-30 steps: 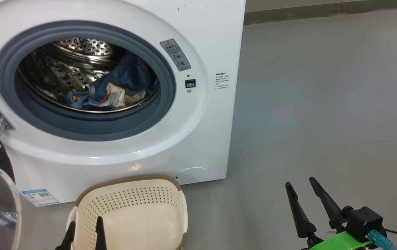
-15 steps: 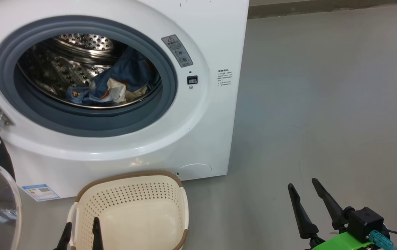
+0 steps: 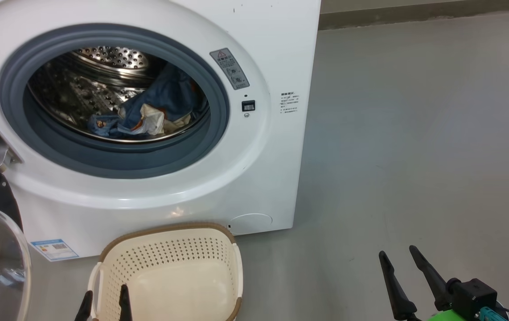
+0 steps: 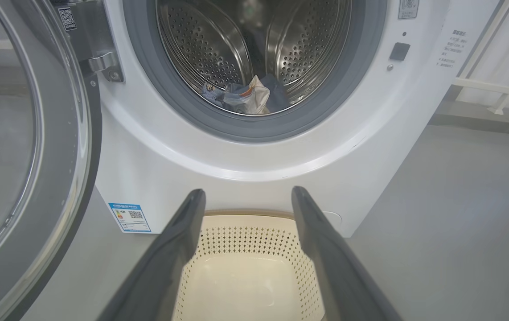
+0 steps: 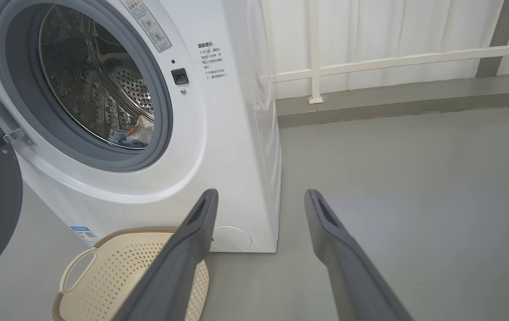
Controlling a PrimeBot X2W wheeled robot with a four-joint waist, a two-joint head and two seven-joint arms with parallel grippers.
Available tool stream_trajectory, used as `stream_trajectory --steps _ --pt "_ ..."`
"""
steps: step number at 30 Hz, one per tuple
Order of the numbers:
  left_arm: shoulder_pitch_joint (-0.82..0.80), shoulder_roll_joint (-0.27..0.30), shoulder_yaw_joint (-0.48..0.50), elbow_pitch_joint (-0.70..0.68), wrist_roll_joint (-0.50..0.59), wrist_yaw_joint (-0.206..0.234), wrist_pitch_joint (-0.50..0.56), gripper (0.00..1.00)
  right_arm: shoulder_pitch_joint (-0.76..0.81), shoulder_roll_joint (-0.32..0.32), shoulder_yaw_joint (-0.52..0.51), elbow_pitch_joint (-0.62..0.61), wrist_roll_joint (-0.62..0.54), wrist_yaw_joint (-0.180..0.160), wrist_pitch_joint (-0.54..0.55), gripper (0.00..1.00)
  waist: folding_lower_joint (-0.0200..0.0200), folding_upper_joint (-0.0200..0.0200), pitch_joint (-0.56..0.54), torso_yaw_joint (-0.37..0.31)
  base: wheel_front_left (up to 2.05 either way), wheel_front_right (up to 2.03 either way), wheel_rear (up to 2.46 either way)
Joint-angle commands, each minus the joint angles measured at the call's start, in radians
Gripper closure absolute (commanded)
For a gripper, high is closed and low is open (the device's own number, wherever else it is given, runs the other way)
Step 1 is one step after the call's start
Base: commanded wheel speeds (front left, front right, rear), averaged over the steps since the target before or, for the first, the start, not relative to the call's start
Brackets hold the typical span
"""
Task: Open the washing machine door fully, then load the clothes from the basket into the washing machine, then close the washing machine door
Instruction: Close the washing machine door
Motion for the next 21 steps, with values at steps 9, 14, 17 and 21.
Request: stream_trajectory --steps 9,14,17,21 --pt "-0.007 0.010 0.039 -0.025 0.014 -0.004 -0.006 0.00 -0.013 -0.011 0.011 -0.022 -0.014 0.006 -0.005 0.00 0.0000 0.0000 -0.005 -0.010 0.00 0.00 0.00" --pt "-0.007 0.010 0.038 -0.025 0.011 -0.001 -0.006 0.00 -0.016 -0.012 0.004 -0.025 -0.018 0.006 -0.005 0.00 0.0000 0.0000 -0.005 -0.010 0.00 0.00 0.00" --pt "-0.007 0.010 0.038 -0.026 0.010 0.001 -0.006 0.00 -0.016 -0.011 0.000 -0.027 -0.018 0.006 -0.005 0.00 0.0000 0.0000 -0.006 -0.008 0.00 0.00 0.00" --pt "-0.006 0.010 0.041 -0.025 0.020 0.014 -0.006 0.00 -0.017 -0.008 -0.001 -0.027 -0.019 0.006 -0.005 0.00 0.0000 0.0000 -0.007 -0.005 -0.03 0.03 0.00"
